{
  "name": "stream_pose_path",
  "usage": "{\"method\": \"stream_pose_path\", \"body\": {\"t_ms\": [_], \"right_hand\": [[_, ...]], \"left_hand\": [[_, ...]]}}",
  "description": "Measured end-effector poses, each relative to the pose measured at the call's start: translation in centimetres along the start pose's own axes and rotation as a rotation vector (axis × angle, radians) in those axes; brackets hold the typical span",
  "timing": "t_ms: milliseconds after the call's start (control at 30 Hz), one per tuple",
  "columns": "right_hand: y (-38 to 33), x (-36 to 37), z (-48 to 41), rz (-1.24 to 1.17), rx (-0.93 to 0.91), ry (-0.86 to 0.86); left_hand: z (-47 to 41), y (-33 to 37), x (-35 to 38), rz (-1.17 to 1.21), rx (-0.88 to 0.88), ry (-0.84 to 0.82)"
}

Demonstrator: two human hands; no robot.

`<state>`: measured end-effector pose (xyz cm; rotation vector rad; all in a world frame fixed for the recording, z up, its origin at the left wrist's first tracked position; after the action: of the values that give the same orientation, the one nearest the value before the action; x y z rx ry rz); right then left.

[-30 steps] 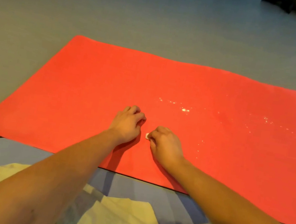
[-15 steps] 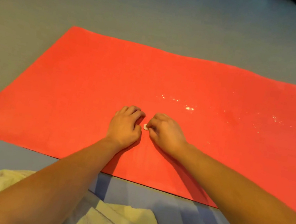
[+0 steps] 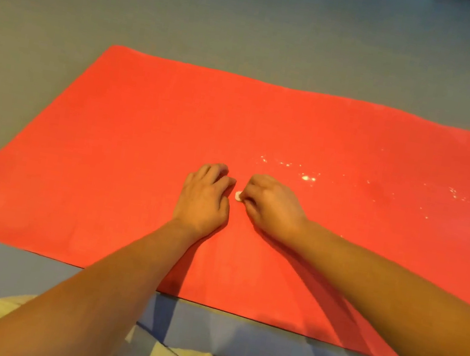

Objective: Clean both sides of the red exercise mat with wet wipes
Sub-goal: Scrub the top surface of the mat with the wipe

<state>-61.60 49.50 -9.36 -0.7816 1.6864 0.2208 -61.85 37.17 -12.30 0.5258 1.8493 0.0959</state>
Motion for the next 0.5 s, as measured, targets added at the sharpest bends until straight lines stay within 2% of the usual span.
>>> {"method": "stream_pose_path", "body": {"t_ms": [100, 167, 233, 400, 500], "right_hand": [[4.5, -0.8, -3.8, 0.075, 0.224, 0.044], [4.9, -0.7, -4.3, 0.076, 0.283, 0.033], [3.5, -0.5, -3.2, 0.075, 0.247, 0.025], [0.3, -0.7, 0.3, 0.020, -0.014, 0.008], [2.7, -0.4, -2.2, 0.050, 0.001, 0.039]], "left_hand": [[-0.6, 0.0, -0.2, -0.008, -0.007, 0.007], [-1.8, 0.0, -0.6, -0.039, -0.006, 0.020], [-3.1, -0.1, -0.7, -0.045, -0.007, 0.025], [-4.3, -0.4, 0.4, -0.057, 0.022, 0.056], [-4.3, -0.2, 0.7, -0.073, 0.031, 0.062]]}}
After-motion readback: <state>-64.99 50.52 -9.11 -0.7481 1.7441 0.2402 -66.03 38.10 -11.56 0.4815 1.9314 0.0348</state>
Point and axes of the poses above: each hand's wrist, its own z-axis away from the middle knuckle, its own x-axis out of the palm, y = z × x, the point moved 9 cm from there along -z, towards the middle knuckle, and after that the axes turned 5 degrees about y, right-handed, at the moved point
